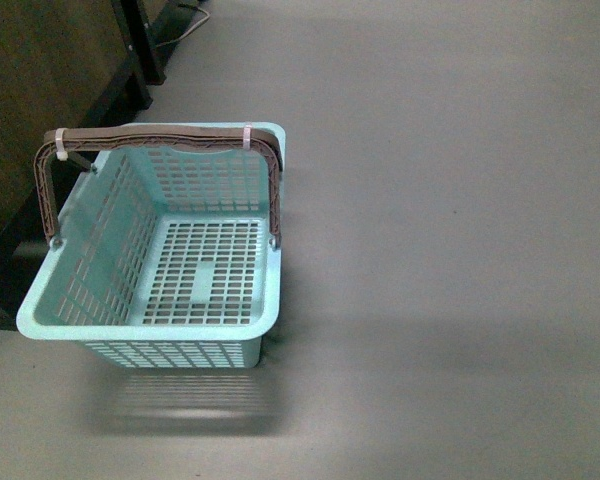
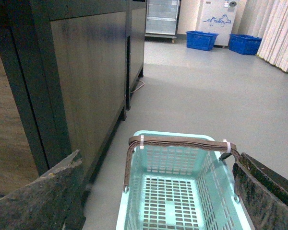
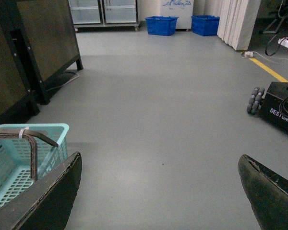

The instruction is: Pick mango and avocado into basket

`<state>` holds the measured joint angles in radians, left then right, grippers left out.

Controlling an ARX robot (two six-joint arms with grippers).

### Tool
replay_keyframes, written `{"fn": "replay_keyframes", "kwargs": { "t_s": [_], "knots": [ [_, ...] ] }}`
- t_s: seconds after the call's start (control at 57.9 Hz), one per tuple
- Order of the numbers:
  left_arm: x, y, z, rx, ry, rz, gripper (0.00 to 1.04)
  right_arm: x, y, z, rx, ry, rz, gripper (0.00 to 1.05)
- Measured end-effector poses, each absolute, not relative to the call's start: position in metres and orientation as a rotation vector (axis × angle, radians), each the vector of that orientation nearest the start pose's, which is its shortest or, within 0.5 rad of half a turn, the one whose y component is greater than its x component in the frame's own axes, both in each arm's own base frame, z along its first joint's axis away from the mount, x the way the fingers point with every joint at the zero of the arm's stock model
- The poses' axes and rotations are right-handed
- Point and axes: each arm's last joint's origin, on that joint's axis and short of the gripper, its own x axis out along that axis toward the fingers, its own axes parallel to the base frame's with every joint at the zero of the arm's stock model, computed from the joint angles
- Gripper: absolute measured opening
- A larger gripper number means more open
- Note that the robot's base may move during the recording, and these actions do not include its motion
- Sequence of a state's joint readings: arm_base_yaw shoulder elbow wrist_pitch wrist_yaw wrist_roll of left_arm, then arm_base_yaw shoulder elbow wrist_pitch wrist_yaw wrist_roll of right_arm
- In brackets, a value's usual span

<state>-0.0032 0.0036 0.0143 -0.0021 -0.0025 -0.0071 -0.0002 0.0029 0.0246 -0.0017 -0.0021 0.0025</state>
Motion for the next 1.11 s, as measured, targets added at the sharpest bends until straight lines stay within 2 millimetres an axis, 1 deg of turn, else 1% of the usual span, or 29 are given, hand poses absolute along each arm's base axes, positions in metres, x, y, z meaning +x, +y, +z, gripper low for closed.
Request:
{"fn": "replay_keyframes", "kwargs": {
  "t_s": [0.518, 0.536, 0.57, 0.588, 0.605, 0.622, 0.639, 0.674, 0.691, 0.709, 0.726, 0.743, 0.76, 0.778, 0.795, 0.829, 0.847, 0.864, 0.881, 0.899, 0.95, 1.002, 1.106],
  "knots": [
    [0.097, 0.0, 0.168, -0.014, -0.006, 0.004, 0.96, 0.096, 0.0, 0.172, 0.002, -0.02, 0.002, 0.96],
    [0.098, 0.0, 0.167, -0.05, 0.03, 0.027, 0.96, 0.096, 0.0, 0.172, 0.003, -0.02, 0.002, 0.96],
    [0.099, -0.001, 0.167, -0.152, 0.16, 0.101, 0.96, 0.096, 0.0, 0.172, 0.002, -0.02, 0.002, 0.96],
    [0.1, -0.001, 0.167, -0.181, 0.191, 0.121, 0.96, 0.096, 0.0, 0.172, 0.002, -0.02, 0.001, 0.96],
    [0.104, -0.002, 0.167, -0.224, 0.239, 0.157, 0.96, 0.096, 0.0, 0.172, 0.002, -0.02, 0.0, 0.96],
    [0.109, -0.003, 0.167, -0.306, 0.27, 0.186, 0.96, 0.096, 0.0, 0.172, 0.002, -0.02, 0.0, 0.96],
    [0.111, -0.004, 0.167, -0.321, 0.287, 0.189, 0.96, 0.096, 0.0, 0.172, 0.002, -0.02, 0.0, 0.96],
    [0.123, -0.007, 0.166, -0.46, 0.321, 0.212, 0.96, 0.096, 0.0, 0.171, 0.002, -0.02, 0.0, 0.96],
    [0.134, -0.01, 0.166, -0.583, 0.328, 0.228, 0.96, 0.096, 0.0, 0.171, 0.002, -0.02, 0.0, 0.96],
    [0.141, -0.012, 0.166, -0.649, 0.331, 0.231, 0.96, 0.096, 0.0, 0.172, 0.002, -0.02, -0.001, 0.96],
    [0.154, -0.016, 0.167, -0.749, 0.332, 0.229, 0.96, 0.096, 0.0, 0.172, 0.002, -0.02, 0.0, 0.96],
    [0.163, -0.018, 0.168, -0.793, 0.33, 0.228, 0.96, 0.096, 0.0, 0.172, 0.002, -0.02, 0.0, 0.96],
    [0.168, -0.019, 0.168, -0.823, 0.327, 0.229, 0.96, 0.096, 0.0, 0.172, 0.002, -0.02, 0.0, 0.96],
    [0.178, -0.022, 0.168, -0.889, 0.32, 0.233, 0.96, 0.096, 0.0, 0.172, 0.002, -0.02, 0.0, 0.96],
    [0.183, -0.023, 0.168, -0.903, 0.319, 0.231, 0.96, 0.096, 0.0, 0.172, 0.002, -0.02, 0.0, 0.96],
    [0.203, -0.028, 0.167, -1.012, 0.305, 0.238, 0.96, 0.096, 0.0, 0.172, 0.002, -0.02, 0.0, 0.96],
    [0.209, -0.029, 0.167, -1.034, 0.302, 0.239, 0.96, 0.096, 0.0, 0.172, 0.002, -0.02, 0.0, 0.96],
    [0.224, -0.033, 0.164, -1.098, 0.294, 0.244, 0.96, 0.096, 0.0, 0.172, 0.002, -0.02, 0.0, 0.96],
    [0.235, -0.035, 0.161, -1.139, 0.291, 0.248, 0.96, 0.096, 0.0, 0.172, 0.002, -0.02, 0.0, 0.96],
    [0.25, -0.039, 0.155, -1.197, 0.286, 0.254, 0.96, 0.096, 0.0, 0.172, 0.002, -0.02, 0.0, 0.96],
    [0.282, -0.048, 0.136, -1.303, 0.291, 0.27, 0.96, 0.096, 0.0, 0.172, 0.002, -0.02, 0.0, 0.96],
    [0.316, -0.06, 0.11, -1.39, 0.317, 0.303, 0.96, 0.096, 0.0, 0.172, 0.002, -0.02, 0.0, 0.96],
    [0.367, -0.078, 0.061, -1.488, 0.349, 0.362, 0.96, 0.096, 0.0, 0.172, 0.002, -0.02, 0.0, 0.96]
  ]
}}
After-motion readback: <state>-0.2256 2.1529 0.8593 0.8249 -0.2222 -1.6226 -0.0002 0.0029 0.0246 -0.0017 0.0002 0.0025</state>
